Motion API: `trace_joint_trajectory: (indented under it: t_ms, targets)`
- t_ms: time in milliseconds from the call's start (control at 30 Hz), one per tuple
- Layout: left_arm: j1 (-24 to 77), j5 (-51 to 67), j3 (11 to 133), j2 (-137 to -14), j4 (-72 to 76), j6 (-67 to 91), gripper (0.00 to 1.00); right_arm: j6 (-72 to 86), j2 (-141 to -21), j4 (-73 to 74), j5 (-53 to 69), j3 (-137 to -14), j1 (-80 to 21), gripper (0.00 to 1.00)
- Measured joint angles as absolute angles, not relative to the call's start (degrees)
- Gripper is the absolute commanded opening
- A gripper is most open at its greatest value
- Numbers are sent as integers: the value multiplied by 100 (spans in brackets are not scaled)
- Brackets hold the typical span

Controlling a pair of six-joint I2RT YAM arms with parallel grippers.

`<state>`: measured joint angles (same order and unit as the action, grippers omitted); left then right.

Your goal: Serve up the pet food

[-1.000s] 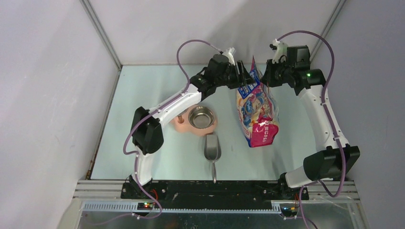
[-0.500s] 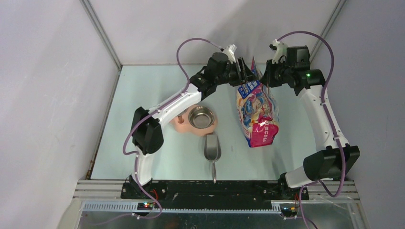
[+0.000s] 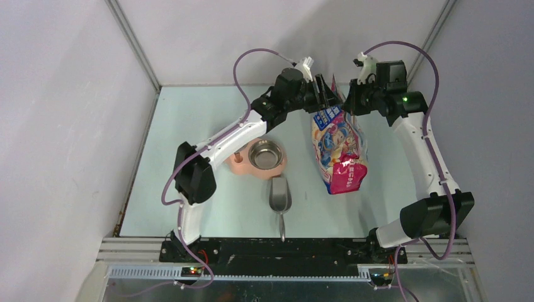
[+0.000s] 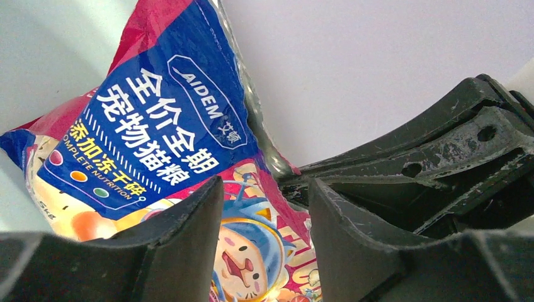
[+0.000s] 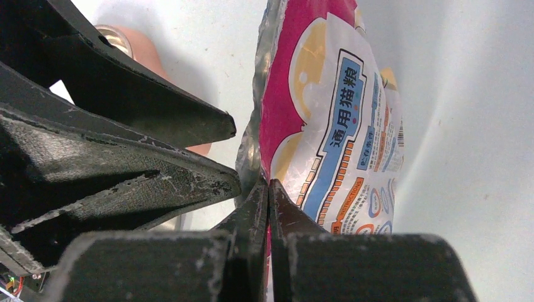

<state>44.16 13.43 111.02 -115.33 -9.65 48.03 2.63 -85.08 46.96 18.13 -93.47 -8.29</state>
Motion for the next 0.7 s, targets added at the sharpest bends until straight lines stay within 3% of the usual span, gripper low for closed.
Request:
trace_joint_trajectory:
  t_ms: [300,467,567,700]
  targets:
    - [4442,1232,11102,-11590,-1022,4823,40,263,-8508,4696,1774,-9347,-856,0]
    - [4484,1212,11273,-11771,-1024,4866,37,263,-8508,4698,1774,-9347,-871,0]
    - [4523,1179,11456,-11904,-1031,4886,4,259,-8508,4696,1671,-9347,-875,0]
    - [4600,978,11725,-12020,-1210,4740,0,165,-8510,4694,1424,-9347,-947,0]
